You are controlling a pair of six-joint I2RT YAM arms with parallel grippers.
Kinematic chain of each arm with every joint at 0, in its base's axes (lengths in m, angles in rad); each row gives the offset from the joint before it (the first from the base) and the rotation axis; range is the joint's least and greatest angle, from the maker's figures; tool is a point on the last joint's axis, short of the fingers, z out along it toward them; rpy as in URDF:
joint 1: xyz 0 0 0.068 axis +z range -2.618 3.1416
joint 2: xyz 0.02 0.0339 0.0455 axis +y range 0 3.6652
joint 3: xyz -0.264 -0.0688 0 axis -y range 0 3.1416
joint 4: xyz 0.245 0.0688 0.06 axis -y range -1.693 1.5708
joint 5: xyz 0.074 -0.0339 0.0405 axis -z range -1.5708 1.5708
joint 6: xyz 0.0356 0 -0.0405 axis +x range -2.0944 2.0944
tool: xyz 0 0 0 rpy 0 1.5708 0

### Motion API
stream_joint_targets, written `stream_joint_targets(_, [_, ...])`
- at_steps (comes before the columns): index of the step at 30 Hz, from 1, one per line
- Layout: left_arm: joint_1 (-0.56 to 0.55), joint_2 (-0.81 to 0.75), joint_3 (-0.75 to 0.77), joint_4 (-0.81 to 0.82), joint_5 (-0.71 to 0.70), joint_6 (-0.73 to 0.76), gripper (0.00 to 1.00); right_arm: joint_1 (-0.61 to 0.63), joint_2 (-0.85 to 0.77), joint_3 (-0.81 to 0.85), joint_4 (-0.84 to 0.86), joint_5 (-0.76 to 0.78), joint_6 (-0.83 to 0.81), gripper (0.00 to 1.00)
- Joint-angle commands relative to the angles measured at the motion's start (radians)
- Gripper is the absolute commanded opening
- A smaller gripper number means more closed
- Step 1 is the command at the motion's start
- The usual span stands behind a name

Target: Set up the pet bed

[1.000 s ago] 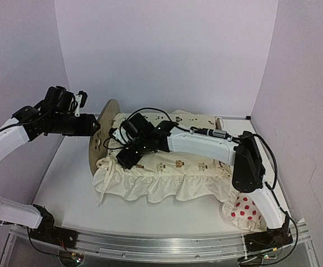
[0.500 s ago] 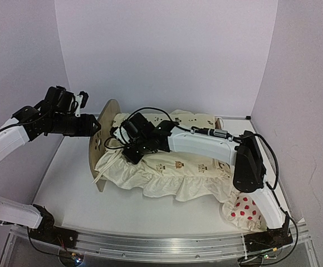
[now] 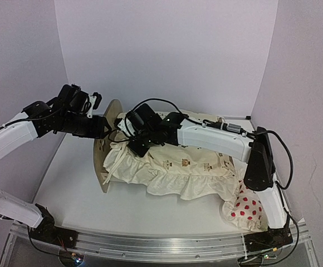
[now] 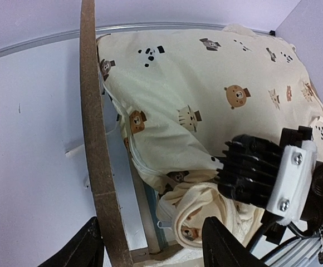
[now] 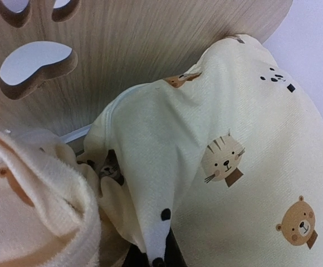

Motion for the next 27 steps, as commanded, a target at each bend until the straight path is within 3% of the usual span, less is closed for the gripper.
stream_joint_targets(1, [-0.066, 0.039, 0.108, 0.011, 0.003, -0.02, 0.61, -0.045, -0.106, -0.058, 0.015, 0.006, 0.036, 0.0])
stream_joint_targets(11, [-0.204, 0.182, 0.23, -0.03, -0.063, -0.019, 0.61, -0.099, -0.168, -0.15, 0.072, -0.082, 0.133, 0.0])
stream_joint_targets(19, [-0.217, 0.179, 0.269, -0.11, -0.286, -0.066, 0.57, -0.128, -0.242, -0.209, 0.092, -0.164, 0.176, 0.0])
stream_joint_targets(23, [-0.218, 0.159, 0.296, -0.096, -0.179, -0.043, 0.55, -0.165, -0.276, -0.242, 0.099, -0.186, 0.227, 0.0])
stream_joint_targets(27, [-0.227, 0.179, 0.313, -0.083, -0.056, 0.009, 0.47, -0.205, -0.294, -0.275, 0.113, -0.231, 0.306, 0.0])
